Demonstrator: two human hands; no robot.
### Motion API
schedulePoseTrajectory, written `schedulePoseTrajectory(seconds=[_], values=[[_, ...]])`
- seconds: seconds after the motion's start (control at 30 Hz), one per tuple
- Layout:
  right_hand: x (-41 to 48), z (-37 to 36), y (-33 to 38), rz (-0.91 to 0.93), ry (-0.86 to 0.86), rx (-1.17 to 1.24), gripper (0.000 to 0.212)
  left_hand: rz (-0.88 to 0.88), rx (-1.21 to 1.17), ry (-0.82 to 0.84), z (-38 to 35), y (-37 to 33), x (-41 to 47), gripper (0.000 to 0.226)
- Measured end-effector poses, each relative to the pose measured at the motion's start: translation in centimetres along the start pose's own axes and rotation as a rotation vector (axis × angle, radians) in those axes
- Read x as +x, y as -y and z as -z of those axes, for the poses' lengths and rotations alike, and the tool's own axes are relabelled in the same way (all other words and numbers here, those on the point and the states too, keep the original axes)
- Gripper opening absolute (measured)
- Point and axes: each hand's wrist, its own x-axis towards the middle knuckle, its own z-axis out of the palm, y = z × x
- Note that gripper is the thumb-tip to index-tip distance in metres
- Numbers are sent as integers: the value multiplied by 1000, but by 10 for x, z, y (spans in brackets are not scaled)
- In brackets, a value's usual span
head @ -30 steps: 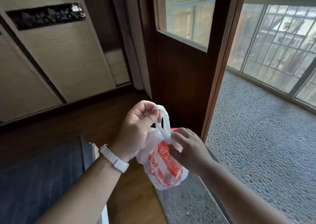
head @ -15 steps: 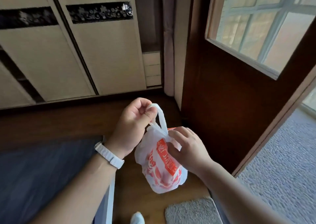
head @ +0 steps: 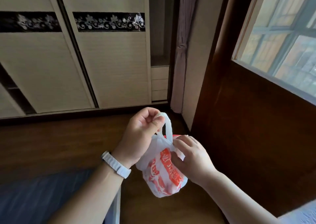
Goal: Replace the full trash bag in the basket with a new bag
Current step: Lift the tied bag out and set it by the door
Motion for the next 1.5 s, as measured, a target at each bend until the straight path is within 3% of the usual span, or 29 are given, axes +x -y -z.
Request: schedulePoseTrajectory(seconds=[0.27, 0.5, 0.93, 1.23, 1.5], values=[[83, -31, -37, -26, 0, 25, 27, 23, -96, 19, 35, 31, 87, 11], [158, -77, -113, -35, 33, 61, 28, 83, -60, -21, 40, 84, 179, 8], [355, -134, -271, 178, 50, 165, 24, 73, 56, -191, 28, 135, 390, 8], [442, -201, -283, 207, 83, 210, 23, 109, 72, -310, 89, 174, 457, 8], [542, -292, -263, 209, 112, 188, 21, 102, -3, -363, 204, 228, 529, 10]])
